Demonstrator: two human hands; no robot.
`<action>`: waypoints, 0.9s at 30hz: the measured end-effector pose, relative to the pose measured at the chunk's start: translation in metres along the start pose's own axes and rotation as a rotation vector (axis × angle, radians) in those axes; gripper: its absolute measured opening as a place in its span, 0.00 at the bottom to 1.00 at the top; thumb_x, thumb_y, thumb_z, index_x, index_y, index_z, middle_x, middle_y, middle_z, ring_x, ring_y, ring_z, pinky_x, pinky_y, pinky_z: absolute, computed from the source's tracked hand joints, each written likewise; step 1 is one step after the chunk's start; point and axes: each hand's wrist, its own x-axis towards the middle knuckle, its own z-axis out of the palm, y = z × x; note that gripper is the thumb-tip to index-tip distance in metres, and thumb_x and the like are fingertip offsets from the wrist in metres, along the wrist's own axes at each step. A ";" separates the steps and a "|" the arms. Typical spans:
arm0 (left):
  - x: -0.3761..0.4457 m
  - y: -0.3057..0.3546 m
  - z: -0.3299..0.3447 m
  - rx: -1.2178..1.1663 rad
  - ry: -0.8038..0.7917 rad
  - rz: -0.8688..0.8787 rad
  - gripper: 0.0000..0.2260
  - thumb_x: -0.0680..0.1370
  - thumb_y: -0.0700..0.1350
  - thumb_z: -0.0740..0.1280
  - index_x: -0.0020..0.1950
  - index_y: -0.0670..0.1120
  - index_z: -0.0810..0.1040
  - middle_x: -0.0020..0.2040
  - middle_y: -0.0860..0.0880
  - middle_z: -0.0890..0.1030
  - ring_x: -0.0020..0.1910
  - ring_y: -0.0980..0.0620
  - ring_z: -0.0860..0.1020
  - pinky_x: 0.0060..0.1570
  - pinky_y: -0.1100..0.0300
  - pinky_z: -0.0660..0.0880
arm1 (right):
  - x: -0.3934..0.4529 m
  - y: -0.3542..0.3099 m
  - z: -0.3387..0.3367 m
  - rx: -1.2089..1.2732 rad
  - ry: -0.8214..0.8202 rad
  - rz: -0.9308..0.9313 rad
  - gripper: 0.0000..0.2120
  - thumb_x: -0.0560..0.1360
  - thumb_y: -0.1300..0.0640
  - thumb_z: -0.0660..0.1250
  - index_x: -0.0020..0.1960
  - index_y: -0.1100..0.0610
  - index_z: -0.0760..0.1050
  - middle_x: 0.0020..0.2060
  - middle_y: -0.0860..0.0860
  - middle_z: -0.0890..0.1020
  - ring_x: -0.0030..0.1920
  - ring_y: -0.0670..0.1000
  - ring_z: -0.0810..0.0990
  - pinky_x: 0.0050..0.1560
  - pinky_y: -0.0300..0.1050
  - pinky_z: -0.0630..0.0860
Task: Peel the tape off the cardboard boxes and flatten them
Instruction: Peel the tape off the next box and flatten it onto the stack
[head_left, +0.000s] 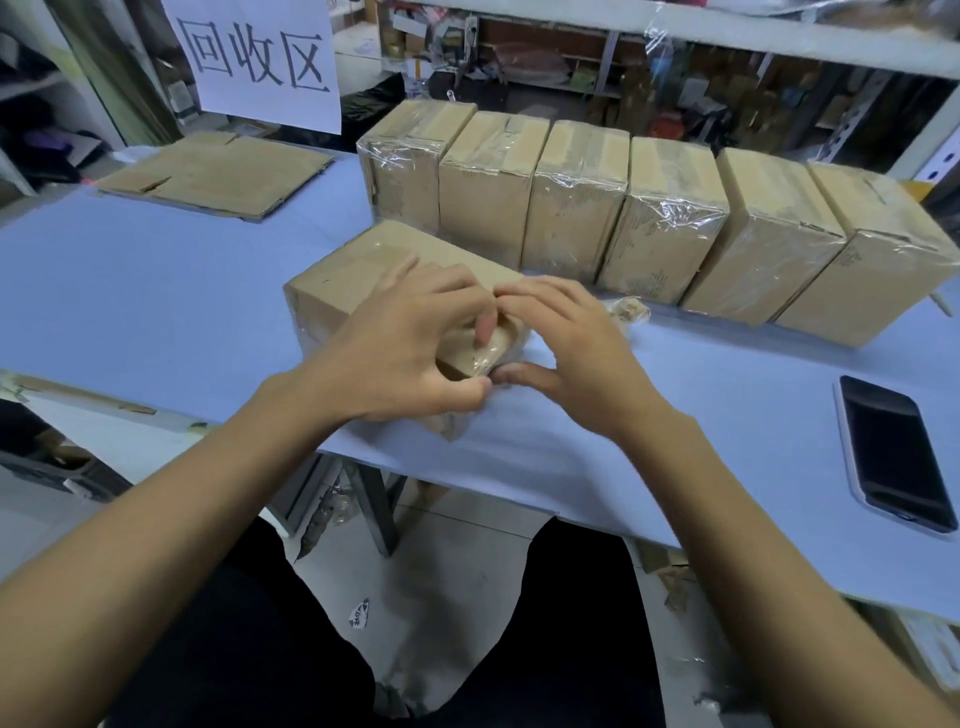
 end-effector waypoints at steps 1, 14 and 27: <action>-0.006 -0.003 -0.004 0.001 0.002 -0.006 0.13 0.66 0.56 0.68 0.45 0.51 0.75 0.49 0.56 0.77 0.52 0.54 0.75 0.75 0.42 0.55 | -0.002 -0.005 0.007 -0.023 0.086 -0.001 0.25 0.74 0.40 0.69 0.63 0.57 0.79 0.63 0.51 0.80 0.63 0.58 0.75 0.65 0.61 0.71; -0.057 -0.017 0.014 -0.386 0.381 -0.271 0.05 0.73 0.43 0.70 0.46 0.51 0.78 0.58 0.55 0.82 0.70 0.57 0.72 0.66 0.65 0.68 | -0.007 -0.061 0.054 0.236 0.457 0.271 0.16 0.69 0.54 0.78 0.55 0.56 0.84 0.56 0.44 0.76 0.60 0.55 0.76 0.65 0.41 0.70; -0.052 -0.016 0.003 -0.232 0.229 -0.258 0.02 0.76 0.44 0.67 0.45 0.47 0.76 0.57 0.53 0.75 0.73 0.58 0.68 0.62 0.74 0.63 | -0.006 -0.061 0.056 0.437 0.498 0.359 0.16 0.66 0.55 0.79 0.54 0.52 0.84 0.55 0.45 0.79 0.63 0.48 0.75 0.65 0.35 0.69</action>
